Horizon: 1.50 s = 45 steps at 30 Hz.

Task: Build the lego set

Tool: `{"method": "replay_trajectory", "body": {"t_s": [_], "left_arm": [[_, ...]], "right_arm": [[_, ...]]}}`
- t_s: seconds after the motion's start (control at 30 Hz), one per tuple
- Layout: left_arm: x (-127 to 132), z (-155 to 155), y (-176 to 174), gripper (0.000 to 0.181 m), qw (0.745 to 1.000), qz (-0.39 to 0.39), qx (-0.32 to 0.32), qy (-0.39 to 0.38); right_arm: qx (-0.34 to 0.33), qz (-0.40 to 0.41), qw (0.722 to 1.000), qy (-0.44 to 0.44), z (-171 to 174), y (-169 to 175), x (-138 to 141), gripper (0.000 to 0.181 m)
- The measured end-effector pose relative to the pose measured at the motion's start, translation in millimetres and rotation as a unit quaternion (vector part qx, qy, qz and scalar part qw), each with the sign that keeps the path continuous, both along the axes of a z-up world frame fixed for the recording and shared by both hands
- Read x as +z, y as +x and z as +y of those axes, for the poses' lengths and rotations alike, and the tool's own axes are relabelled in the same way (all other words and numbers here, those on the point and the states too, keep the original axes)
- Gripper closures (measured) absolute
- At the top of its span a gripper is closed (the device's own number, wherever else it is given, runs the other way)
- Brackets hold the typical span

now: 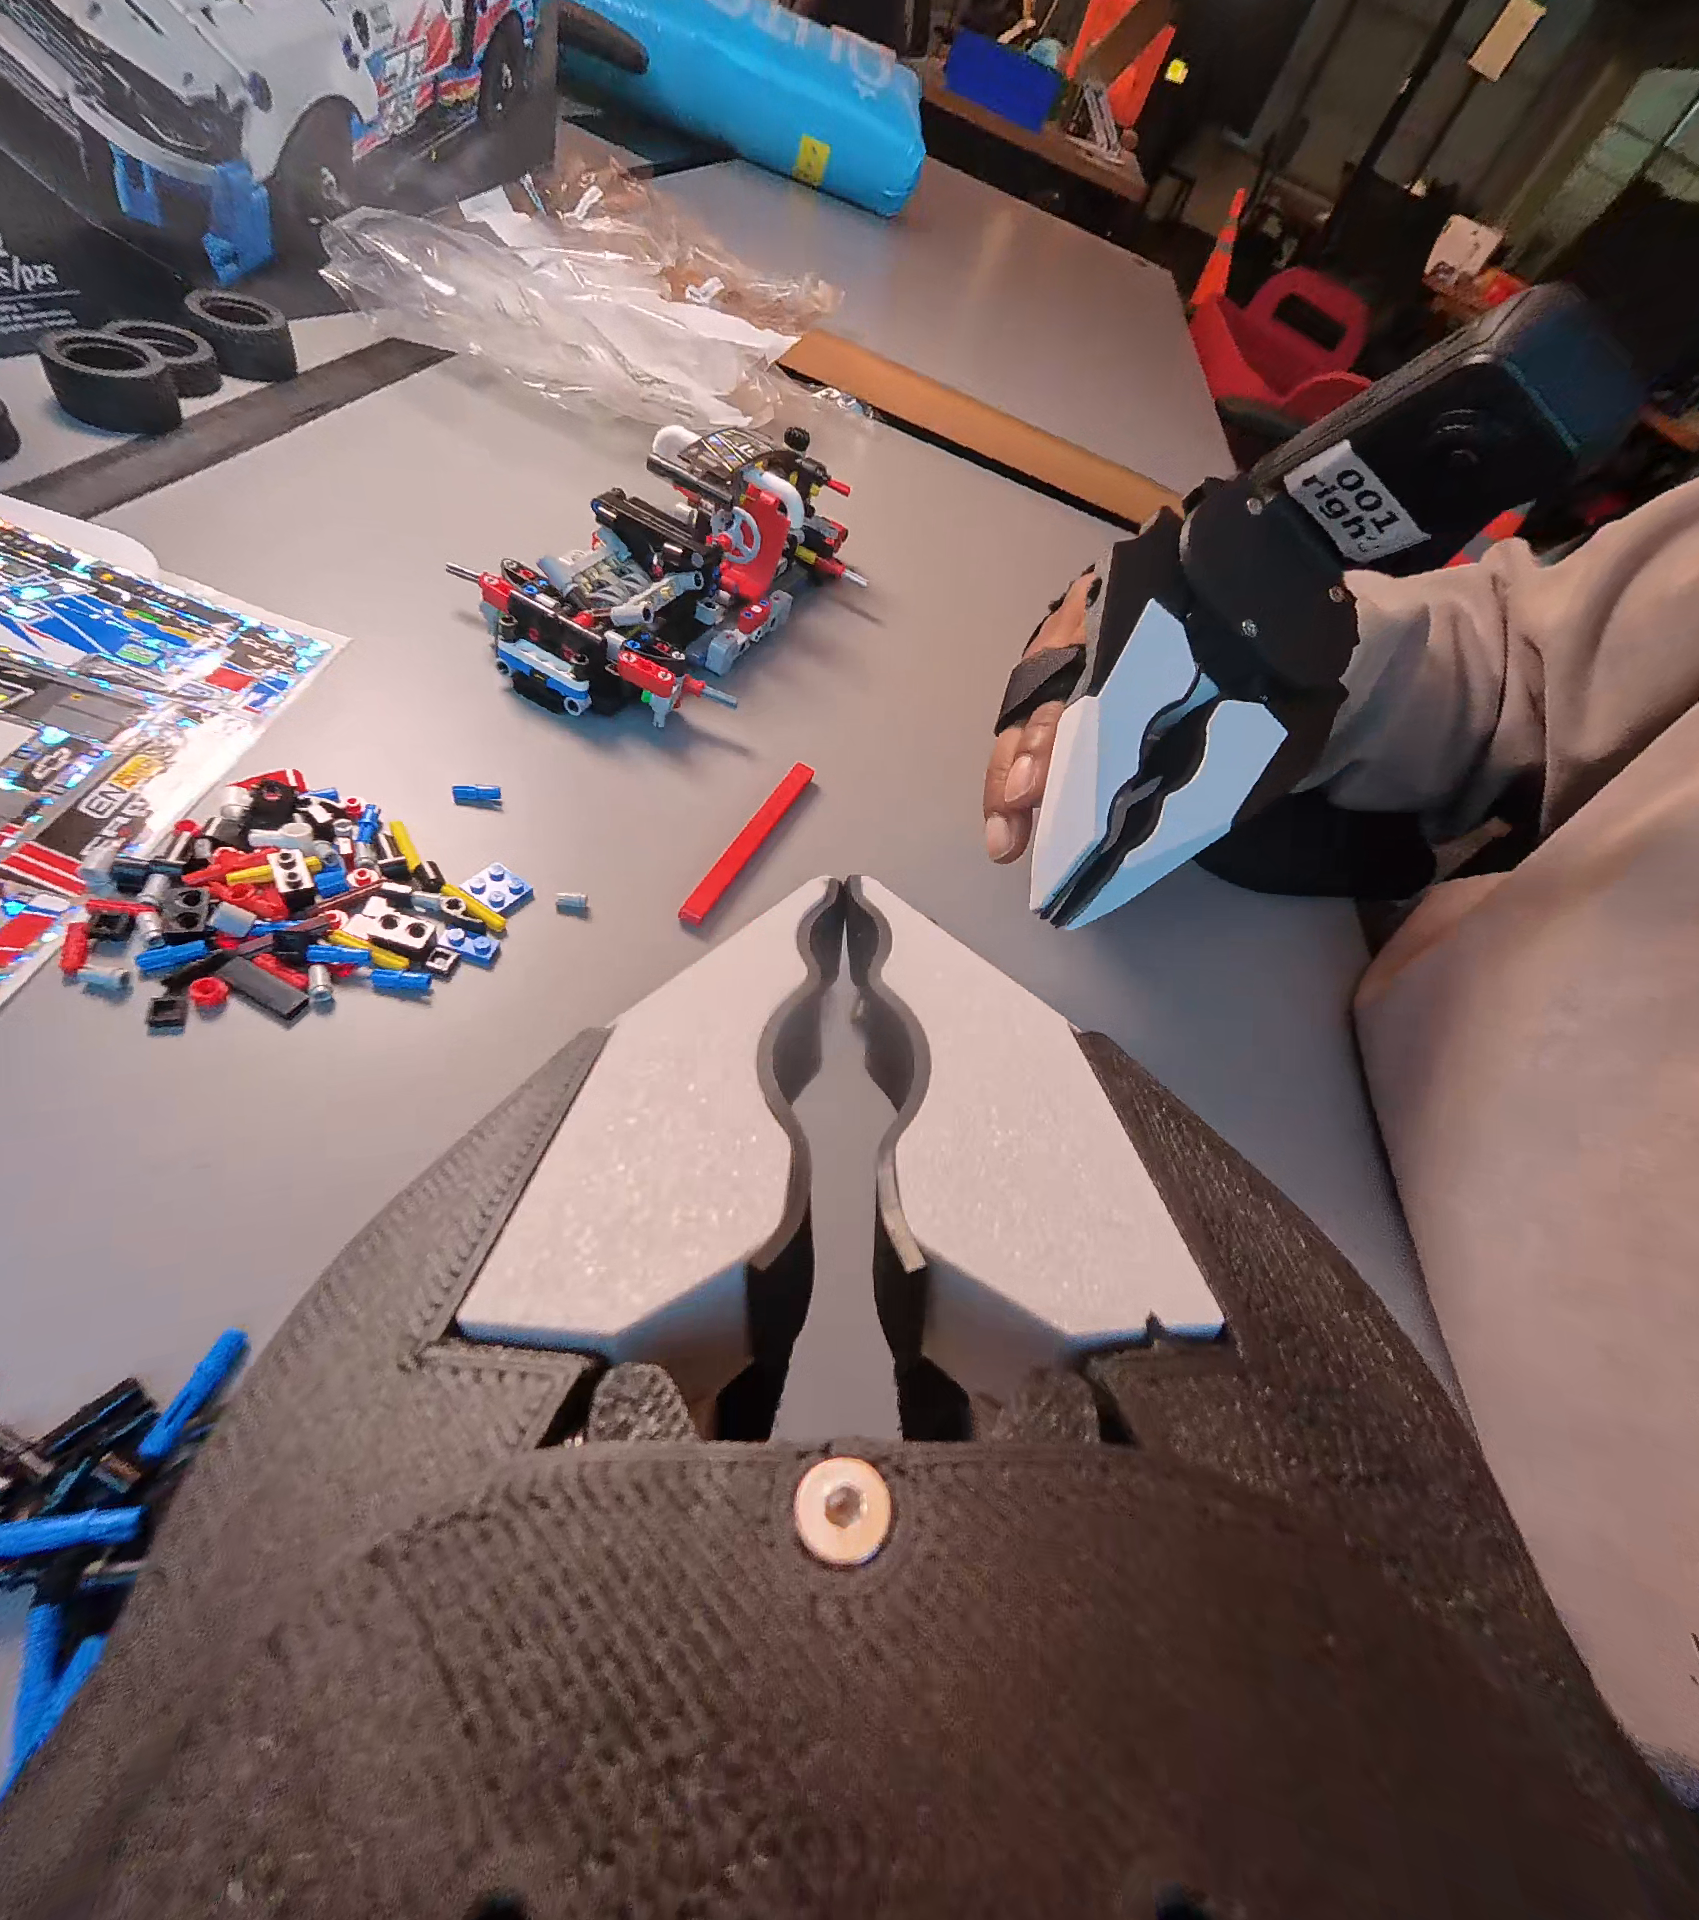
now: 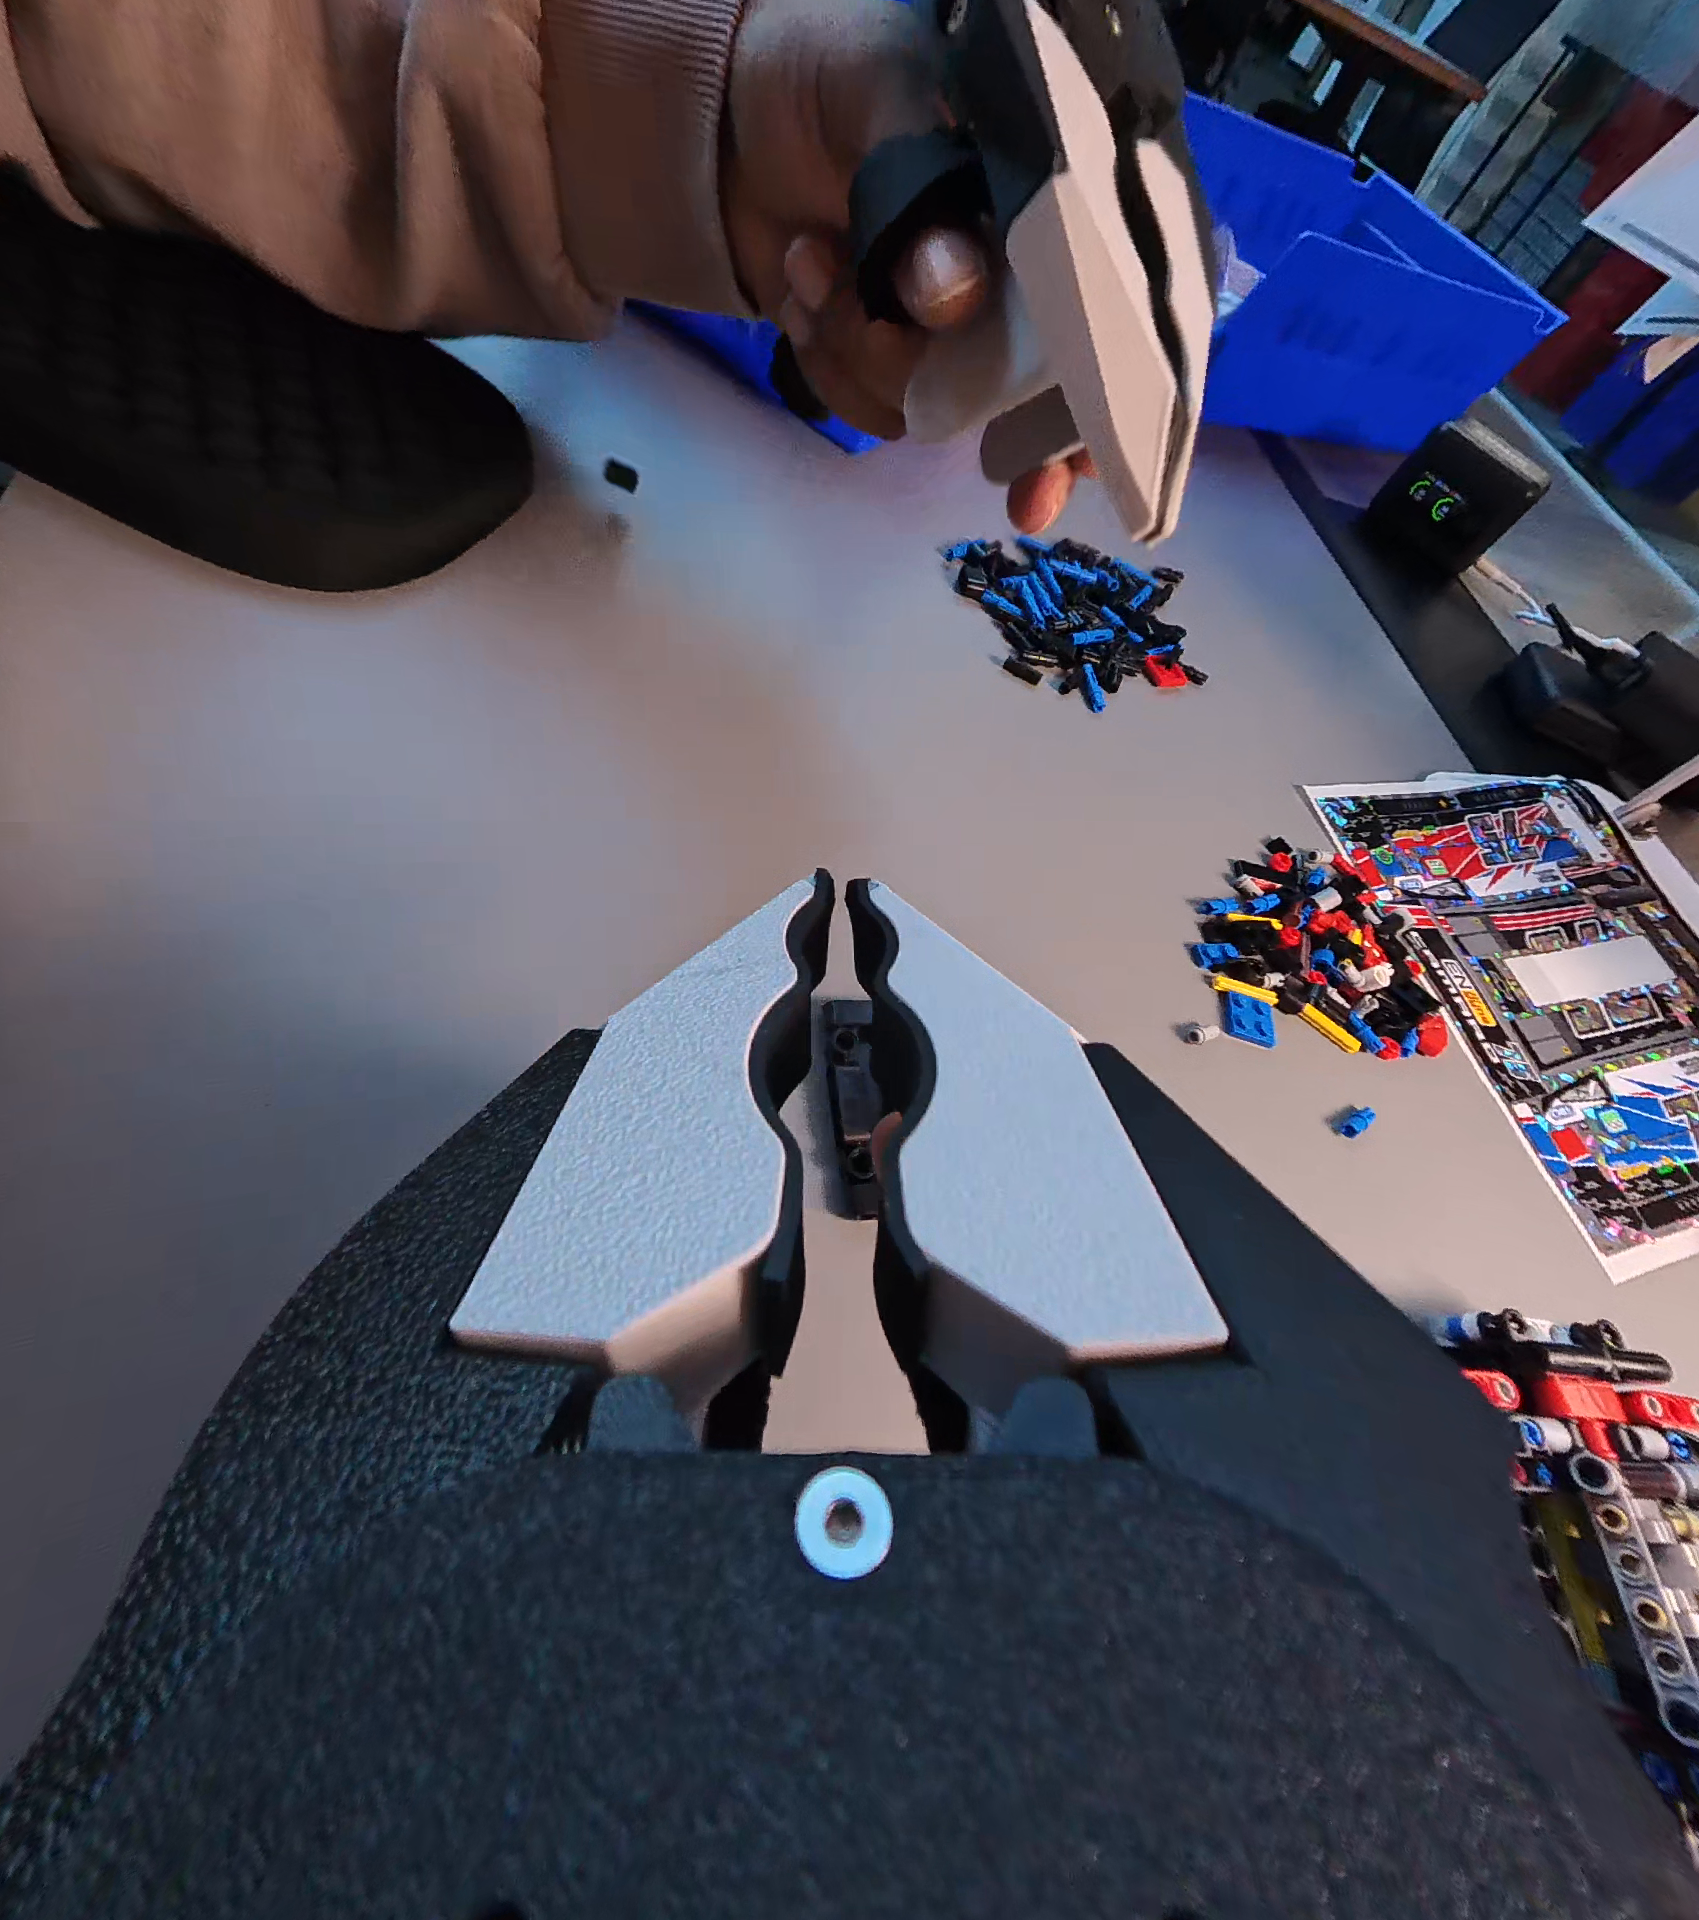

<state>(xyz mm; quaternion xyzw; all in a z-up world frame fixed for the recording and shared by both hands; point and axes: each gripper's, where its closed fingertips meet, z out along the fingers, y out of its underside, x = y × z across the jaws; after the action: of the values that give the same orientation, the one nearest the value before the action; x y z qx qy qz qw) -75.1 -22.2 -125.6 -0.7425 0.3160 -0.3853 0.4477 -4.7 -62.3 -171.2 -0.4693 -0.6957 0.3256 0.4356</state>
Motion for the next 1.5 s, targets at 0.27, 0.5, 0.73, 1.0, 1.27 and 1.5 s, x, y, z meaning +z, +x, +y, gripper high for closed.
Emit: {"method": "replay_trajectory", "body": {"t_s": [0.27, 0.5, 0.73, 1.0, 1.27, 1.5], "left_arm": [[-26.2, -58.6, -87.7, 0.163, 0.969, 0.232, 0.084, -0.013], [-87.2, -96.4, -152.4, 0.159, 0.904, 0.325, 0.26, -0.096], [-111.2, -82.8, -168.0, 0.155, 0.875, 0.286, 0.374, -0.113], [-105.5, -65.6, -119.3, 0.176, 0.918, 0.284, 0.27, -0.055], [-54.7, -53.9, 65.7, 0.176, 0.962, 0.225, -0.031, 0.151], [-54.1, -50.7, 98.0, 0.176, 0.952, 0.22, -0.106, 0.182]], "right_arm": [[-0.017, 0.001, 1.0, -0.014, 2.0, 20.6, -1.5, 0.179], [-0.044, 0.027, 0.998, -0.037, 10.8, 32.5, 7.3, 0.178], [-0.054, 0.03, 0.997, -0.046, 12.0, 37.1, 8.1, 0.178], [-0.063, 0.043, 0.996, -0.051, 13.2, 36.5, 10.1, 0.179], [0.005, 0.024, 0.998, -0.065, -17.5, 2.6, 3.7, 0.165], [-0.001, 0.014, 0.998, -0.064, -13.1, 17.4, -2.1, 0.173]]}}
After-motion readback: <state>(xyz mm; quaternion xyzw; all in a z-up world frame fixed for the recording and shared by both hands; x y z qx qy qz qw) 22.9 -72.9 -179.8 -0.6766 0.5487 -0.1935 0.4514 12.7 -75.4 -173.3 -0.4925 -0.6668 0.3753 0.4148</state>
